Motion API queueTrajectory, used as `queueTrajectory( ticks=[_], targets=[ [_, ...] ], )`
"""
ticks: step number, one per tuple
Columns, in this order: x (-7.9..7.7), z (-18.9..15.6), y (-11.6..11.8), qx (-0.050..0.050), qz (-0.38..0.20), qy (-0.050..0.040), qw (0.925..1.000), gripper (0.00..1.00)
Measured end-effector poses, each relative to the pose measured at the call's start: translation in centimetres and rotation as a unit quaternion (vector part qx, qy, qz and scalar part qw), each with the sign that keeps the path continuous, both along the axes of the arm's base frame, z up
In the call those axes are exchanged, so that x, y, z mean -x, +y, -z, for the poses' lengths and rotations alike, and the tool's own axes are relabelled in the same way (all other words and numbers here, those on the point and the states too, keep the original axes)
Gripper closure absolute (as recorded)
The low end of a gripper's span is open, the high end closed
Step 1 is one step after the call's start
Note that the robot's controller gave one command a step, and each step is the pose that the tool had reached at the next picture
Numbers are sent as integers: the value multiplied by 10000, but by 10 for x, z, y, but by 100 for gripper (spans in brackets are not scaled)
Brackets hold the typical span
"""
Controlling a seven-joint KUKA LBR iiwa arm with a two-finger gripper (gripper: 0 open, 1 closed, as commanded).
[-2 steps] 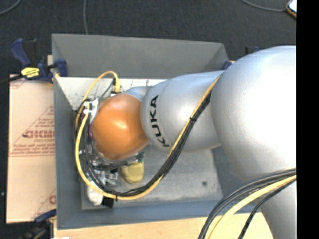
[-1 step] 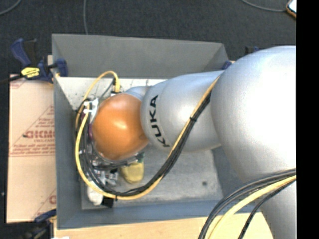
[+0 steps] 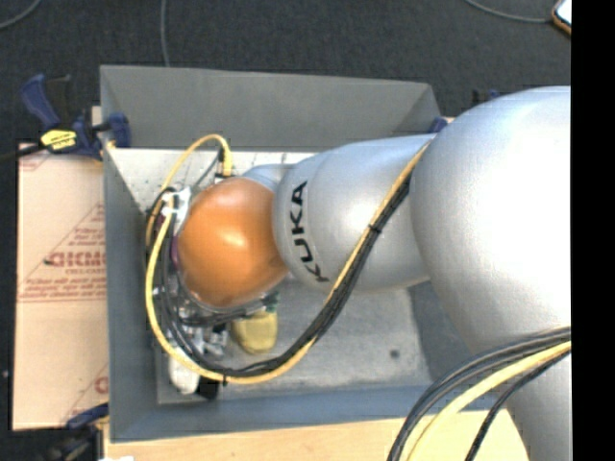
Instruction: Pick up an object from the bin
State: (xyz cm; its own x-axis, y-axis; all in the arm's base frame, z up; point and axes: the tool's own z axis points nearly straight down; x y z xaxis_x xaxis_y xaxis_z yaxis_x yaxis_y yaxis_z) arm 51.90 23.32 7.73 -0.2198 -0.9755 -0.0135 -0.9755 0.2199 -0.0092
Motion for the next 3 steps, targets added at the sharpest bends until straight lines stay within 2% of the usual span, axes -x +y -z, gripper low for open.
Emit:
queueTrajectory(
  ticks=[1, 3],
  targets=[
    [2, -40, -1, 15, 1, 40, 10000, 100],
    [1, -107, -1, 4, 15, 17, 10000, 100]
  ],
)
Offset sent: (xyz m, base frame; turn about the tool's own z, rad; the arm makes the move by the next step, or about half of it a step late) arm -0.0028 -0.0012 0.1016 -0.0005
